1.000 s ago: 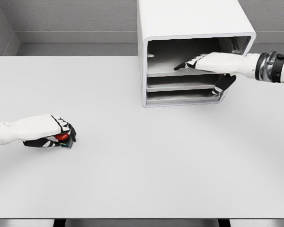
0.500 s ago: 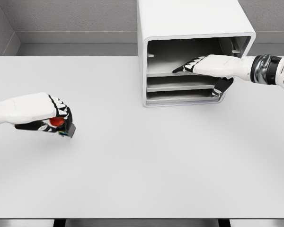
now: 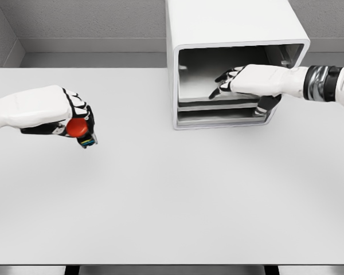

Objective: Slide open multi-storey tabletop storage cabinets and put open load switch and slide close multi-storey tabletop storage cabinets

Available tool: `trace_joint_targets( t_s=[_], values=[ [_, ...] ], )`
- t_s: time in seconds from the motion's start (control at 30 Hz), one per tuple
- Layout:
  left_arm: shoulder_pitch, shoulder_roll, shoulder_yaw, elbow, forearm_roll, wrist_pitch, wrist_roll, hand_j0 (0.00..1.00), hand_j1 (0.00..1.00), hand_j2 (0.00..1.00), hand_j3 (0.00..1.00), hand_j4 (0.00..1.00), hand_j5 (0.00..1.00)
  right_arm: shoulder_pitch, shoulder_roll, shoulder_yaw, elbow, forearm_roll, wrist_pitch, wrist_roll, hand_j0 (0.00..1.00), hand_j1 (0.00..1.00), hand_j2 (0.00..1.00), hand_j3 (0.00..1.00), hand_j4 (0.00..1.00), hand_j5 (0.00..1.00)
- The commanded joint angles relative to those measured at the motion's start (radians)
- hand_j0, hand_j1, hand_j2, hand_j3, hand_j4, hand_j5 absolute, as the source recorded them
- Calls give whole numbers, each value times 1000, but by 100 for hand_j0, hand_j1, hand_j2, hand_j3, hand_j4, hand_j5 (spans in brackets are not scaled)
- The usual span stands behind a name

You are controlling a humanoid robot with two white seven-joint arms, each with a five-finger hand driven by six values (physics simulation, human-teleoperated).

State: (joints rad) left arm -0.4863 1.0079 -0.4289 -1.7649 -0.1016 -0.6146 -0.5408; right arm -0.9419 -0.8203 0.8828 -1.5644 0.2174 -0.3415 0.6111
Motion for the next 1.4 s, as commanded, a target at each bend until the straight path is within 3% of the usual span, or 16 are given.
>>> trace_joint_targets(
  t_s=[0.0, 0.17, 0.37, 0.7, 0.83, 1.0, 1.07, 1.23, 1.37],
  values=[
    [0, -8, -5, 1, 11, 4, 1, 41, 41, 41, 41, 41, 41, 0, 7, 11, -12, -58, -17, 0, 100, 100, 100, 100, 100, 100],
    [-2, -11, -5, 1, 17, 4, 1, 41, 41, 41, 41, 41, 41, 3, 6, 13, -12, -58, -19, 0, 100, 100, 100, 100, 100, 100],
    [-8, -72, -7, 1, 60, 4, 1, 41, 41, 41, 41, 41, 41, 8, 1, 15, -12, -61, -48, 0, 100, 100, 100, 100, 100, 100],
    [-52, -117, -10, 1, 100, 4, 1, 41, 41, 41, 41, 41, 41, 14, -54, 7, -16, -66, -185, 0, 100, 100, 100, 100, 100, 100],
    [-67, -150, -13, 2, 100, 4, -1, 41, 41, 41, 41, 41, 41, 17, -60, 8, 30, -115, -174, 0, 100, 100, 100, 100, 100, 100],
    [-72, -164, -21, 2, 99, 4, -5, 41, 41, 41, 41, 41, 41, 22, -57, 31, 57, -144, -31, 0, 100, 100, 100, 100, 100, 100],
    [-84, -186, -22, 4, 99, 4, -7, 41, 41, 41, 41, 41, 41, 22, -66, 41, 67, -194, -16, 0, 100, 100, 100, 100, 100, 100],
    [-115, -221, -40, 10, 95, 4, -8, 41, 41, 41, 41, 41, 41, 22, -100, 59, 24, -188, -25, 0, 100, 100, 100, 100, 100, 100],
    [-126, -229, -40, 15, 95, 4, -8, 41, 41, 41, 41, 41, 41, 22, -114, 62, 0, -188, -88, 0, 100, 100, 100, 100, 100, 100]
  ],
)
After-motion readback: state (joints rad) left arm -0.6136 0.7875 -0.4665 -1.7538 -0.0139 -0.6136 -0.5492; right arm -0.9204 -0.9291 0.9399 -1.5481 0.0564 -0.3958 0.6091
